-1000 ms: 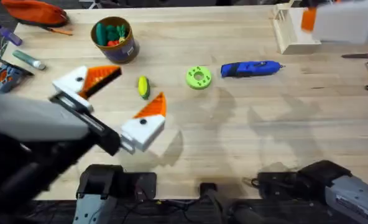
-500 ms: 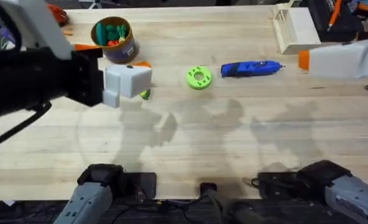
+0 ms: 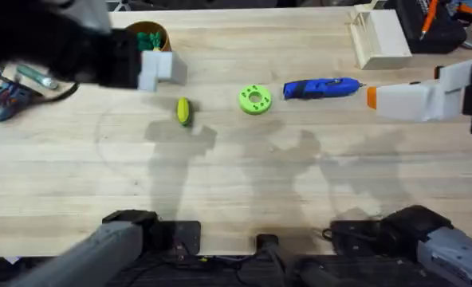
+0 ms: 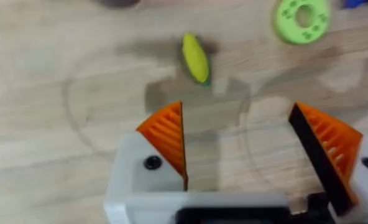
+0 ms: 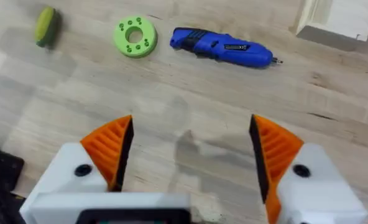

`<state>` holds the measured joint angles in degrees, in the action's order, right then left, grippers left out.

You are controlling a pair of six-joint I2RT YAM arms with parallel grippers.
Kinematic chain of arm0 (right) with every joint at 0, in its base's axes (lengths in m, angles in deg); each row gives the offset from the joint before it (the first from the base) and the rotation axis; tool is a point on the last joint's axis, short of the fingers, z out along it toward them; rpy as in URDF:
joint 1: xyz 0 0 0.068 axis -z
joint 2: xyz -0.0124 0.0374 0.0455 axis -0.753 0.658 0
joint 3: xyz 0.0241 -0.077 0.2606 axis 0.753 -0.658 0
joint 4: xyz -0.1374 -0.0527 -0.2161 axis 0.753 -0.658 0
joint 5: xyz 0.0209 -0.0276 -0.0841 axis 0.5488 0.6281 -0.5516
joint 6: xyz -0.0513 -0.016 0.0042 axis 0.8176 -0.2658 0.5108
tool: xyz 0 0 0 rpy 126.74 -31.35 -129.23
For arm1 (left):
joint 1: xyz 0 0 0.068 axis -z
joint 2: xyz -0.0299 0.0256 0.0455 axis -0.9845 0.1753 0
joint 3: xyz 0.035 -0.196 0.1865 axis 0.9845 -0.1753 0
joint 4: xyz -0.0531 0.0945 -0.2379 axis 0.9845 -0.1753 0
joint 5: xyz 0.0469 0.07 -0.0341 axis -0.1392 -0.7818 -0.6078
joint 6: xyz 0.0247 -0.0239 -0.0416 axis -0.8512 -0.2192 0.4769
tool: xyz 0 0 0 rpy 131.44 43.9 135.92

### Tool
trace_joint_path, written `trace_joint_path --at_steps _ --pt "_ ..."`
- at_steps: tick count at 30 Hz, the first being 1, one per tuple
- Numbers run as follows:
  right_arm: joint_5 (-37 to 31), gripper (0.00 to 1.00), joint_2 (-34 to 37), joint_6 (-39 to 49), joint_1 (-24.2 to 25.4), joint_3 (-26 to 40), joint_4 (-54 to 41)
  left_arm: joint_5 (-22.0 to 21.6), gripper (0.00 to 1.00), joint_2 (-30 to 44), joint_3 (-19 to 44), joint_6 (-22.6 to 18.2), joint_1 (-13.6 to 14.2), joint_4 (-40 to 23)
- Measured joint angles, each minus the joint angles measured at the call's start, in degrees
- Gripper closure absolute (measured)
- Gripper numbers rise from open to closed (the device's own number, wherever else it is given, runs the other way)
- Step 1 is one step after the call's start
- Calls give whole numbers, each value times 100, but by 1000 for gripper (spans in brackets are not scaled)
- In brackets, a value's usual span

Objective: Pick up the gripper from the table and insert it into the empty holder that is missing its gripper. Then pick up a screw, insert it into the mounting hole, and use the screwdriver to tighten it. Finally, clean up the table by picking up the vegetable and placing it into the bucket.

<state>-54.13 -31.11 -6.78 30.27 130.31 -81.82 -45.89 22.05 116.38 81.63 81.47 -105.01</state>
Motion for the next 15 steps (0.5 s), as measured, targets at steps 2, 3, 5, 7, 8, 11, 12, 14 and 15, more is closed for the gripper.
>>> trace_joint_path --at_steps 2,3,5,7,8,11,12,14,15 --pt "-76 10 0 1 0 0 -4 -413 15 1193 297 598 0 -149" --pt "-104 10 0 0 0 0 -7 -477 15 1432 305 728 -2 -92" --pt "-154 10 0 1 0 0 -9 -561 15 1835 305 931 -2 25" --pt "-177 10 0 0 0 0 -9 -569 15 2161 305 1069 -5 215" --pt "-181 10 0 0 0 0 -7 -554 15 2322 305 1124 -5 305" --pt "-195 10 0 0 0 0 -9 -527 15 2736 305 1224 -7 427" --pt "-195 10 0 0 0 0 -9 -520 15 2852 305 1244 -7 448" --pt "-197 10 0 0 0 0 -7 -432 15 3108 305 1269 -7 467" --pt "-195 10 0 0 0 0 -8 -340 15 3241 305 1287 -9 514"
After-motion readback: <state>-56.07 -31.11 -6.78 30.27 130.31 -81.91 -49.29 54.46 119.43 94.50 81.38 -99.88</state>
